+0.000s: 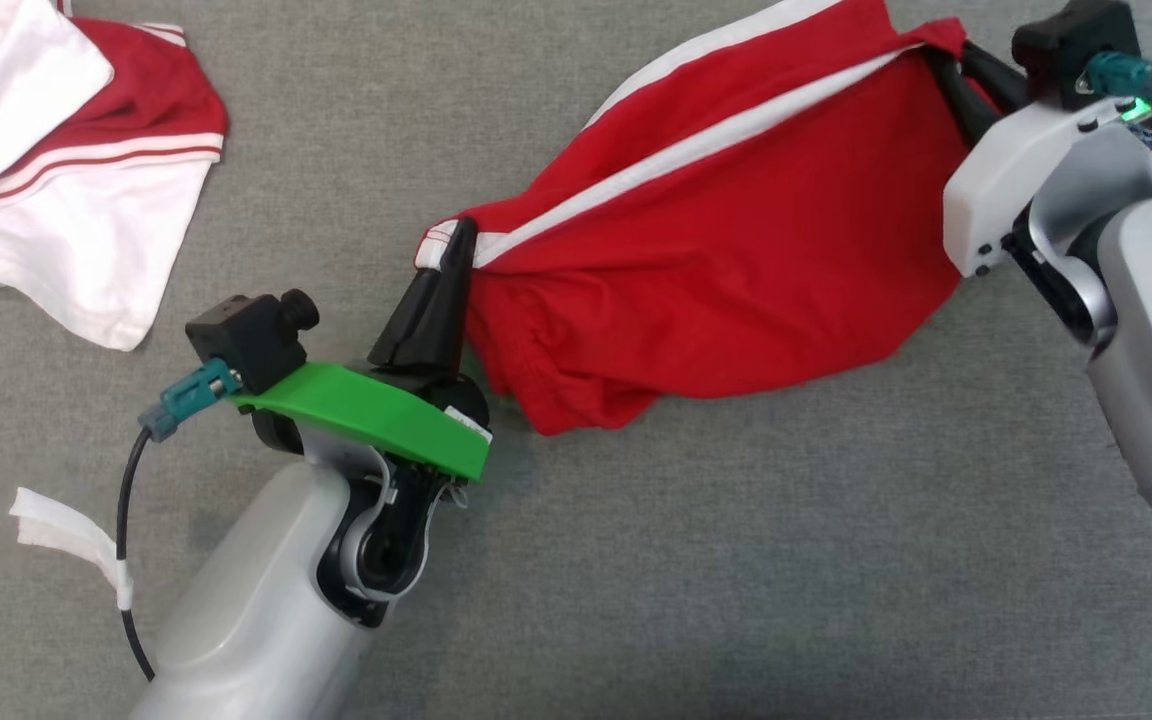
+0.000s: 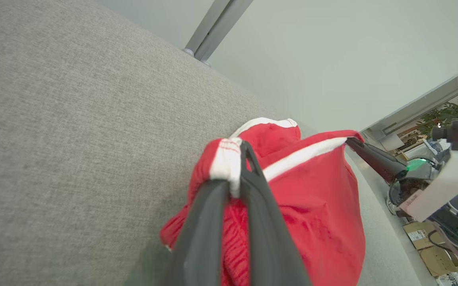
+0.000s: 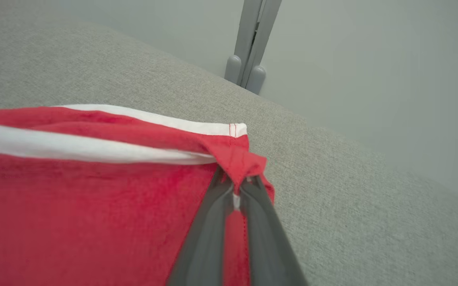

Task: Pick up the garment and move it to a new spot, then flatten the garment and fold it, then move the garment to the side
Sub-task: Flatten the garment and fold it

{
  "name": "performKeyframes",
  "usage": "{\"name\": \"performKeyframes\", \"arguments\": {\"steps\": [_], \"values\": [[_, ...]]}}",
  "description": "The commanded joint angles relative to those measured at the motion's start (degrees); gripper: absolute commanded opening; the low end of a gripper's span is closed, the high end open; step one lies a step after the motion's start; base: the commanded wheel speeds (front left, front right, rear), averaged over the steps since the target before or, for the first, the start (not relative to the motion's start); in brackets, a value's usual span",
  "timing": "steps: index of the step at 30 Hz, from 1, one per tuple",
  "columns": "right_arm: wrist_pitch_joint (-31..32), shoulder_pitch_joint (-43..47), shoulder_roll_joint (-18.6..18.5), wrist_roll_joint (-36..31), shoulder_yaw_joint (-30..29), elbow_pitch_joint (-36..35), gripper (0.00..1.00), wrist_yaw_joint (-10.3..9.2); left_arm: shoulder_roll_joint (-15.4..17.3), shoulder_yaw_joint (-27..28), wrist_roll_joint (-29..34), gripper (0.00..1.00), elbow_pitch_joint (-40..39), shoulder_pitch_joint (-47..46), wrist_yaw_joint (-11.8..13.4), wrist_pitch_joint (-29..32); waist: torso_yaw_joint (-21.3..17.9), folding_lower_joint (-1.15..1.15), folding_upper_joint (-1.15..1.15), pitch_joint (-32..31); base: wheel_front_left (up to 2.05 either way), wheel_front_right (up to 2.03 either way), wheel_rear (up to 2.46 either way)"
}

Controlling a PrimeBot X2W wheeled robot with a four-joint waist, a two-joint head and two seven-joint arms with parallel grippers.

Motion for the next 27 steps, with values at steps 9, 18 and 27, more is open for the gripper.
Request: {"name": "performKeyframes", "arguments": {"steps": [9, 18, 27], "values": [[-4.7, -10.0, 0.4, 2.0, 5.0, 13.1, 1.0, -0.08, -0.8, 1.0, -1.7, 0.37, 1.9, -1.7, -1.1, -0.6, 2.8, 0.0, 0.0, 2.3, 0.0, 0.0, 0.0], [-11.6, -12.9, 2.1, 1.9, 4.4, 22.3, 1.0, -0.08, 0.9, 0.5, 1.2, 1.0, 1.3, 0.1, -0.6, -1.6, 2.1, 0.0, 0.0, 0.0, 0.0, 0.0, 0.0], [-15.5, -10.5, 2.6, 3.6, 4.4, 28.0, 1.0, -0.08, 4.5, 1.0, 4.9, 1.0, 0.8, 4.0, 1.6, -2.6, 1.1, 0.0, 0.0, -4.2, 0.0, 0.0, 0.0]]}}
